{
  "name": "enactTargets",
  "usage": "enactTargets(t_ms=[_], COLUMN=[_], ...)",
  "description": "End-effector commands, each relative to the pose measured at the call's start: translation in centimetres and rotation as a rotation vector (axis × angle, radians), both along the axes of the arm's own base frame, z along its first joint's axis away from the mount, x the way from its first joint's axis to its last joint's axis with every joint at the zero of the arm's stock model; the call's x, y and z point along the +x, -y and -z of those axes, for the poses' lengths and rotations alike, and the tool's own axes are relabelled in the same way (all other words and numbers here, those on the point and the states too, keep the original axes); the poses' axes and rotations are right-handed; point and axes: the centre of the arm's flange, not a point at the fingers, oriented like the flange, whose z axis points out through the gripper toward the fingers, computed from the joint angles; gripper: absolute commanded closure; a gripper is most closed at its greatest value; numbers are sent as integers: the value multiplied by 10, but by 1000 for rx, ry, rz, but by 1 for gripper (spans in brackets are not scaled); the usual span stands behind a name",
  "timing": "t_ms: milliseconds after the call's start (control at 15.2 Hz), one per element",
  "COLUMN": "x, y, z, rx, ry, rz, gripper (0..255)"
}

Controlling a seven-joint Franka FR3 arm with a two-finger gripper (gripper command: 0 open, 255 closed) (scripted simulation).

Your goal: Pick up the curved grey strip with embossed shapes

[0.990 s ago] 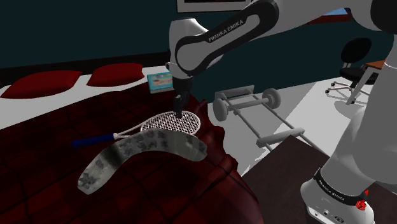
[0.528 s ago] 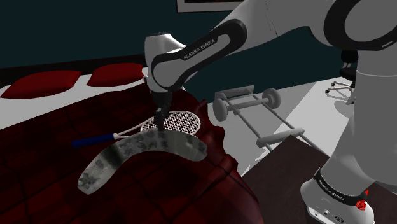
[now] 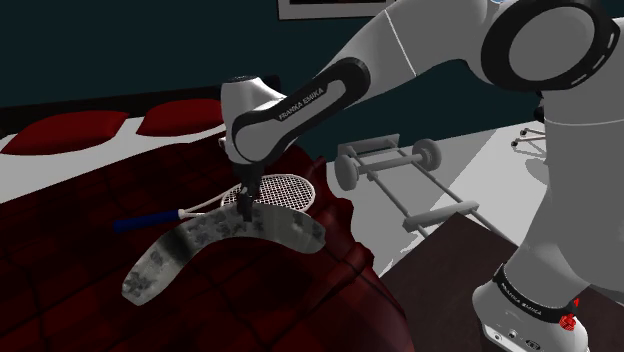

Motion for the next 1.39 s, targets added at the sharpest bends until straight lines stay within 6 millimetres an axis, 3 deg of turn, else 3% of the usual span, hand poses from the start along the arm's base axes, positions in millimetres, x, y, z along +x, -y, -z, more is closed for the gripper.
enactTargets(t_ms=[0, 66, 132, 726, 1320], x=[1, 1, 0, 1, 1], y=[1, 1, 1, 1, 1], z=[8, 8, 7, 8, -40], rx=[0, 0, 0, 0, 0], ry=[0, 0, 0, 0, 0], rz=[0, 0, 0, 0, 0], gripper=[0, 0, 255, 255, 255])
